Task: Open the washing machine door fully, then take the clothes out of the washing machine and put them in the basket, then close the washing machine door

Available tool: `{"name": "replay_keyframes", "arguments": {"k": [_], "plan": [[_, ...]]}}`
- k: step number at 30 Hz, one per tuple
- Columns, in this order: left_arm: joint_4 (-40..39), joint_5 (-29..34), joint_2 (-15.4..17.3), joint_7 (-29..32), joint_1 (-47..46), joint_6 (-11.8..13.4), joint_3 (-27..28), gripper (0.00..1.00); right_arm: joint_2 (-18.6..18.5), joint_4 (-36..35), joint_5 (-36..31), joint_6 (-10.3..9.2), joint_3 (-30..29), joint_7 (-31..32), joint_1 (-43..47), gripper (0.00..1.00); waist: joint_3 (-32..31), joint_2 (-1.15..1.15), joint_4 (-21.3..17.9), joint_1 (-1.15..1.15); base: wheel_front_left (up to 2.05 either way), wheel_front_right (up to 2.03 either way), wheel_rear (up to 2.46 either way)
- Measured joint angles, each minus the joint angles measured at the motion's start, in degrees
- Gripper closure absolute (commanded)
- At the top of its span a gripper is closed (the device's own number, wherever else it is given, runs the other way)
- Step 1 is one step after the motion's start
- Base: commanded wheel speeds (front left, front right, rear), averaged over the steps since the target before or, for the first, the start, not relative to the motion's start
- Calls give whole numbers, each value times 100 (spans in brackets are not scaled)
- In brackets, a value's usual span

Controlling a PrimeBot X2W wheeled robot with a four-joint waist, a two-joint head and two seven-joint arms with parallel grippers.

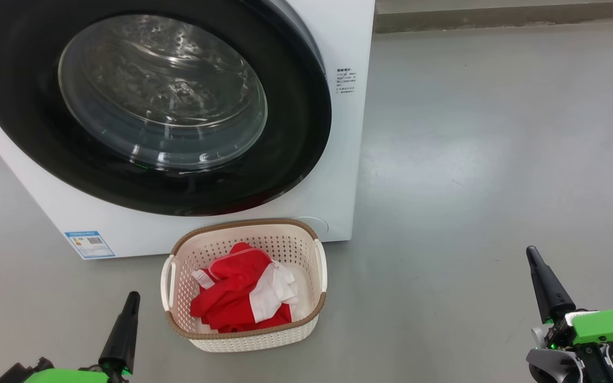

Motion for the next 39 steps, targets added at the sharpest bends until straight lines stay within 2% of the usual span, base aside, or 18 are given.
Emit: {"name": "replay_keyframes", "arguments": {"k": [39], "plan": [[0, 0, 0, 0, 0, 0, 0, 100, 14, 1, -2, 0, -18, 42, 0, 100, 0, 0, 0, 0, 0, 0, 0]]}}
